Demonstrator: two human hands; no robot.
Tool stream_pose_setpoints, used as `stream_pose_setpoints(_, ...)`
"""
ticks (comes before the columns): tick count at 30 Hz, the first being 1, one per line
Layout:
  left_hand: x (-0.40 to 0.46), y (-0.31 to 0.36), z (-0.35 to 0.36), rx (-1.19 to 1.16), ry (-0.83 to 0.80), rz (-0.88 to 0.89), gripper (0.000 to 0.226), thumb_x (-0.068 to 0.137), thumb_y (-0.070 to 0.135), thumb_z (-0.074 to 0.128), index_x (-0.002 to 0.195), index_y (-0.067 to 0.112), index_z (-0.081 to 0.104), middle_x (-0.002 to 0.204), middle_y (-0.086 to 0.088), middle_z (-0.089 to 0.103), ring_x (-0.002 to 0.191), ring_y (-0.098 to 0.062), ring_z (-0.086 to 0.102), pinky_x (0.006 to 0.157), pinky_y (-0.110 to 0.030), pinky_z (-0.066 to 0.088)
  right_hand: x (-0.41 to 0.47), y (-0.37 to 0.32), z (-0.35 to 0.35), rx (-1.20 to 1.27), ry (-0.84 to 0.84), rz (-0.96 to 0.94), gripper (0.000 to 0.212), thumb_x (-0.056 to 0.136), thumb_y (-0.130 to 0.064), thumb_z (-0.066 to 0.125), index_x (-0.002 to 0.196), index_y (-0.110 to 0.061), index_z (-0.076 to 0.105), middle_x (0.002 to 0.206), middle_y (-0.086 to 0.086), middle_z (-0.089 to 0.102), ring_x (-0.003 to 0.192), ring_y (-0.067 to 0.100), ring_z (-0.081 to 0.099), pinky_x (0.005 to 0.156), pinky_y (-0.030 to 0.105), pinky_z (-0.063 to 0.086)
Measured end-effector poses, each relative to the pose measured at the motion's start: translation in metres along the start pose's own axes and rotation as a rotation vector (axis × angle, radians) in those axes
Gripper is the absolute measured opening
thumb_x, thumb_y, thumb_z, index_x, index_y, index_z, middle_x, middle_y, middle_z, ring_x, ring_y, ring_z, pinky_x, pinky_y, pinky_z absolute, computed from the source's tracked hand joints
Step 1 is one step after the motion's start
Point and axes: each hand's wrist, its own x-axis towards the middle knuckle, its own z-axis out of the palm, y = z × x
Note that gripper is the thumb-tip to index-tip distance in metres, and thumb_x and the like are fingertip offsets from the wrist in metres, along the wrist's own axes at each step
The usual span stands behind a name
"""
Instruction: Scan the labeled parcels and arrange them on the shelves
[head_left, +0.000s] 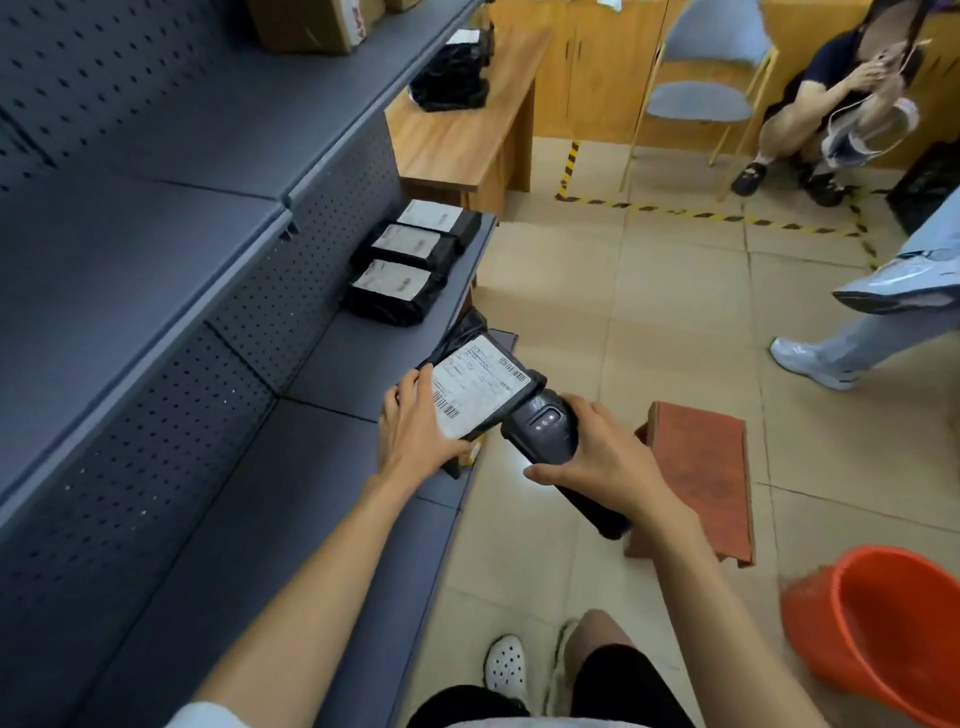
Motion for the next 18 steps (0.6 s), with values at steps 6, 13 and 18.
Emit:
stream_pose_setpoints(6,0.062,-0.004,0.024,0.01,-0.004,-0.174,0.122,0.055,0.052,0.085,0.15,0.016,0.018,0.149,-0.005,0.028,0.129,-0.031,0.031,0.104,-0.044,0.036,0.125,0.0,-0.017,-0.054,-0.113,-0.119,0.09,0.067,-0.054,0.081,0.143,-0.033,0.038,0.122,-0.003,0.053,0.105,0.022,0.06,0.086,0.038,0.052)
stream_pose_setpoints(13,0.13,0.008,0.034,-0.013,0.051,-0.472,0.127,0.058,0.053,0.083,0.154,0.015,0.008,0.149,-0.008,0.028,0.13,-0.032,0.03,0.103,-0.045,0.038,0.258,-0.006,-0.044,-0.168,-0.278,-0.307,0.082,0.072,-0.052,0.08,0.141,-0.031,0.04,0.11,-0.009,0.046,0.099,0.02,0.058,0.077,0.034,0.046)
stream_pose_setpoints(18,0.145,-0.01,0.039,-0.06,0.071,-0.687,0.123,0.057,0.05,0.085,0.152,0.022,0.012,0.148,-0.008,0.028,0.128,-0.035,0.032,0.099,-0.052,0.04,0.32,-0.02,-0.031,-0.184,-0.388,-0.426,0.087,0.068,-0.054,0.08,0.141,-0.03,0.039,0.121,-0.007,0.053,0.104,0.021,0.058,0.074,0.034,0.043)
